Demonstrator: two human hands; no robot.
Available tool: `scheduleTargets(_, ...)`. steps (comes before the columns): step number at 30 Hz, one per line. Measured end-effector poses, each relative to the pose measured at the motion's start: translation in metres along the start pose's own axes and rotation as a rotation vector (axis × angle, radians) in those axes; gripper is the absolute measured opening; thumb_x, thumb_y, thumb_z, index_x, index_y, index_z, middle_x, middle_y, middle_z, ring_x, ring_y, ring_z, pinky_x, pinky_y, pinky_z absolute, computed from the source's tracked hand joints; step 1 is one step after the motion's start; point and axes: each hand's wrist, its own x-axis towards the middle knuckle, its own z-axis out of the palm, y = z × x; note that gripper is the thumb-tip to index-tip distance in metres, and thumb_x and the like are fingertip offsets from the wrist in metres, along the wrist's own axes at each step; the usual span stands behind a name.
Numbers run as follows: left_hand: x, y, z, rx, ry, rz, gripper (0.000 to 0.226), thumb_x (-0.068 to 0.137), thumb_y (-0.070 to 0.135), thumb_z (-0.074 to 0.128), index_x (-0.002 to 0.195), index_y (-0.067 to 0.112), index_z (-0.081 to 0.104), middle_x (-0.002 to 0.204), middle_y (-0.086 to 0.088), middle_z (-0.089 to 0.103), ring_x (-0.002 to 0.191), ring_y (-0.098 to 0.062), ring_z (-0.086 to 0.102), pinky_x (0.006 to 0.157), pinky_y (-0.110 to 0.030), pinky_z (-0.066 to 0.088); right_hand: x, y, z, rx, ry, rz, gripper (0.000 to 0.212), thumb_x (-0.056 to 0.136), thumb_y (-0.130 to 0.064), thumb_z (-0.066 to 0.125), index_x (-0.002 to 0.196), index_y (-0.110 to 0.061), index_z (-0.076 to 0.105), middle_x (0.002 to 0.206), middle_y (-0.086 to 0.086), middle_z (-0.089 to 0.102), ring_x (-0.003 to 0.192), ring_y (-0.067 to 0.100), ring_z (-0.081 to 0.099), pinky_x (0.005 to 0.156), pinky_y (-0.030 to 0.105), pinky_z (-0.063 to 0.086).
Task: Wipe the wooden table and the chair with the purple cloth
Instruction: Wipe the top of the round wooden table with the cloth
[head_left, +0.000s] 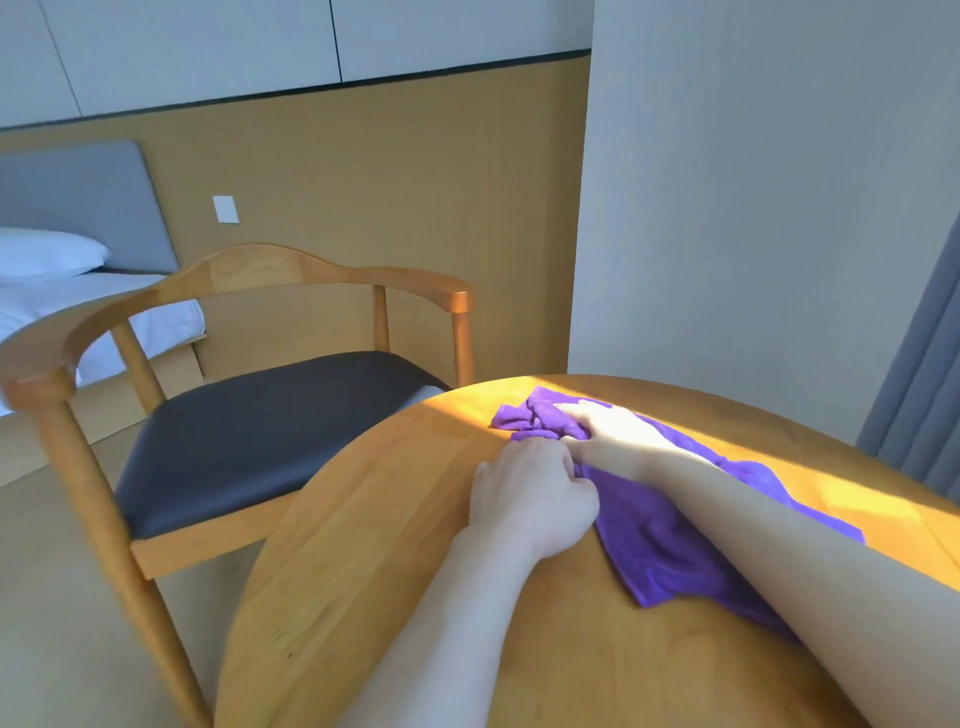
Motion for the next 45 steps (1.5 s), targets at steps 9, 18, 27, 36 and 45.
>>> scheduleTargets(9,-0.007,-0.073,-0.056,0.157,-0.108,-0.214,0.039,0.082,0.051,0.052,0.118,0.037,0.06,0.132,0.009,0.052,0.124,-0.019,0.045,0.102,-0.042,0.037,-0.016,0.004,-0.002,-0.004,0.086,-0.008,0.019,0.094,-0.032,0.047,0.102,-0.022,0.061,0.104,-0.001,0.065,0.099,0.025,0.057,0.091,0.038,0.046)
scheduleTargets(18,-0.035,-0.138,-0.058,0.264,0.129,-0.126,0.053,0.085,0.066,0.037,0.13,0.042,0.05,0.137,0.021,0.047,0.128,-0.009,0.038,0.11,-0.035,0.03,0.062,-0.013,0.004,-0.08,0.073,0.103,0.041,0.097,-0.047,0.033,0.128,-0.036,0.057,0.141,-0.001,0.06,0.133,0.028,0.049,0.112,0.051,0.03)
scheduleTargets(27,-0.026,-0.145,-0.058,0.234,0.149,-0.127,0.047,0.079,0.055,0.038,0.122,0.044,0.053,0.131,0.021,0.049,0.124,-0.008,0.039,0.106,-0.035,0.03,0.1,-0.075,0.038,-0.038,-0.003,-0.115,0.021,0.09,-0.044,0.035,0.082,-0.038,0.053,0.106,-0.01,0.062,0.102,0.023,0.054,0.087,0.04,0.04)
scheduleTargets(36,-0.028,-0.143,-0.056,0.205,0.17,-0.137,0.047,0.076,0.056,0.036,0.118,0.043,0.054,0.126,0.022,0.05,0.119,-0.007,0.04,0.103,-0.032,0.029,0.038,-0.085,0.046,-0.053,-0.062,-0.283,0.046,0.094,-0.05,0.04,0.13,-0.026,0.056,0.139,-0.002,0.056,0.13,0.024,0.049,0.11,0.043,0.036)
scheduleTargets(45,-0.024,-0.144,-0.054,0.192,0.172,-0.139,0.048,0.079,0.054,0.037,0.122,0.042,0.053,0.13,0.022,0.048,0.123,-0.007,0.038,0.107,-0.032,0.029,0.076,-0.061,0.029,-0.063,-0.055,-0.155,0.039,0.093,-0.057,0.034,0.121,-0.039,0.054,0.135,-0.01,0.057,0.133,0.026,0.045,0.109,0.051,0.034)
